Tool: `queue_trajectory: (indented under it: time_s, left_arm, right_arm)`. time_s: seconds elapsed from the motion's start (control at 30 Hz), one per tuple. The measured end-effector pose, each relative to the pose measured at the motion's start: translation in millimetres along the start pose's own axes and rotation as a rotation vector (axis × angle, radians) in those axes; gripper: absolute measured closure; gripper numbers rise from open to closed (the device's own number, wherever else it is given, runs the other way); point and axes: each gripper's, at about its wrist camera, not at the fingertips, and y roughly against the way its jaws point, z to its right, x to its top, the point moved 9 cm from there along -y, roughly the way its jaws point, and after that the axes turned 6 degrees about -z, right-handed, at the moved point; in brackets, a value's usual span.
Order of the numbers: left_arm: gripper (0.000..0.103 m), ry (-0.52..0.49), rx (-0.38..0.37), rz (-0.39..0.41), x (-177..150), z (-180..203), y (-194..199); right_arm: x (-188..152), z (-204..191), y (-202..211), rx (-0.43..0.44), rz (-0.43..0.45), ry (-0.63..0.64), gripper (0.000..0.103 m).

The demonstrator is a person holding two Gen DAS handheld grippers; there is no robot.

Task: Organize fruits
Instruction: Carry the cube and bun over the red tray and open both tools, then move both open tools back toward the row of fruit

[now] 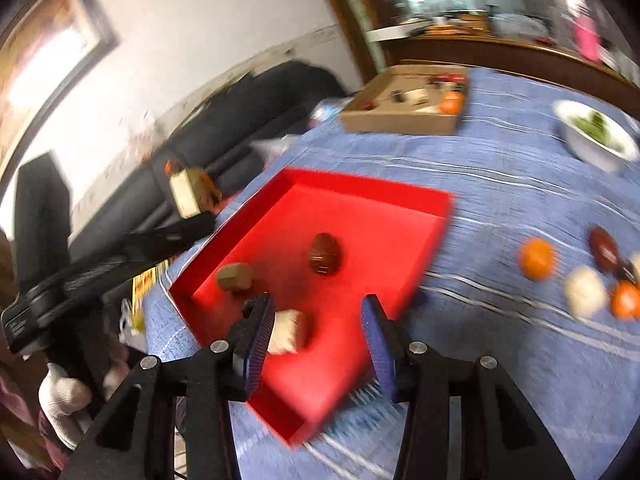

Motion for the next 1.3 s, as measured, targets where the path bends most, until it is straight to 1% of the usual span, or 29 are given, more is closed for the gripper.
queue_trajectory:
  time_s: [0.1, 0.2, 0.23, 0.27, 0.33, 0.4, 0.47, 0.53, 0.6, 0.63, 0.73, 0.77, 0.8, 0.83, 0.9, 0.93, 0.97, 1.0, 1.03, 1.1, 1.17, 1.23, 1.3]
  left_arm:
    - [0.051, -0.036, -0.098, 0.027, 0, 43, 23]
    - [0.051, -0.055, -0.222, 0.026, -1, 89, 43]
    - [0.051, -0.062, -0.25, 0.025, 0, 101, 48]
    - [0.051, -0.076, -0.286, 0.027, 0, 118, 57]
    - [0.051, -0.106, -0.326, 0.033, 2, 143, 72]
    - [0.051, -0.153, -0.355, 0.045, 7, 169, 94]
    - [0.051, -0.196, -0.372, 0.061, 16, 187, 114]
    - [0.05, -0.243, -0.362, 0.096, 29, 199, 138]
    - [0.046, -0.295, -0.334, 0.144, 46, 209, 163]
    - [0.046, -0.313, -0.321, 0.164, 54, 213, 173]
    - [0.045, -0.353, -0.265, 0.235, 95, 220, 203]
    - [0.045, -0.353, -0.248, 0.245, 108, 219, 207]
    - [0.045, -0.35, -0.236, 0.251, 121, 219, 210]
    - [0.045, -0.348, -0.22, 0.253, 136, 218, 213]
    - [0.045, -0.358, -0.182, 0.248, 154, 214, 212]
    - [0.043, -0.364, -0.159, 0.255, 161, 211, 211]
    - [0.04, -0.374, -0.13, 0.271, 167, 207, 208]
    - [0.032, -0.388, -0.112, 0.282, 169, 204, 203]
    - [0.028, -0.399, -0.105, 0.285, 169, 203, 198]
    - [0.027, -0.403, -0.109, 0.276, 159, 193, 174]
    - [0.027, -0.404, -0.138, 0.244, 141, 187, 150]
    - [0.027, -0.404, -0.169, 0.183, 119, 183, 118]
    - [0.027, -0.411, -0.207, 0.108, 94, 181, 79]
  right_arm:
    - [-11, 33, 44, -0.032, 0.043, -0.072, 0.054]
    - [-23, 67, 90, -0.031, 0.075, -0.158, 0.054]
    - [-25, 74, 102, -0.039, 0.084, -0.174, 0.054]
    - [-29, 86, 123, -0.061, 0.103, -0.194, 0.054]
    - [-33, 97, 154, -0.101, 0.132, -0.204, 0.054]
    - [-38, 107, 194, -0.164, 0.159, -0.199, 0.054]
    - [-38, 114, 238, -0.231, 0.189, -0.195, 0.054]
    - [-32, 118, 292, -0.31, 0.233, -0.188, 0.054]
    - [-20, 120, 343, -0.376, 0.285, -0.185, 0.054]
    - [-13, 119, 369, -0.412, 0.309, -0.184, 0.054]
    - [16, 109, 451, -0.515, 0.392, -0.163, 0.054]
    - [31, 105, 486, -0.58, 0.428, -0.156, 0.054]
    - [41, 102, 507, -0.62, 0.45, -0.159, 0.054]
    - [56, 99, 539, -0.669, 0.481, -0.169, 0.054]
    - [77, 94, 583, -0.732, 0.522, -0.197, 0.054]
    - [87, 92, 608, -0.793, 0.553, -0.211, 0.049]
    - [94, 90, 626, -0.853, 0.575, -0.219, 0.038]
    - [99, 90, 633, -0.891, 0.583, -0.223, 0.032]
    - [100, 92, 635, -0.919, 0.58, -0.229, 0.028]
    - [96, 103, 613, -0.922, 0.533, -0.239, 0.028]
    - [83, 117, 562, -0.892, 0.459, -0.226, 0.026]
    - [63, 134, 498, -0.831, 0.374, -0.212, 0.026]
    - [37, 152, 408, -0.708, 0.275, -0.197, 0.026]
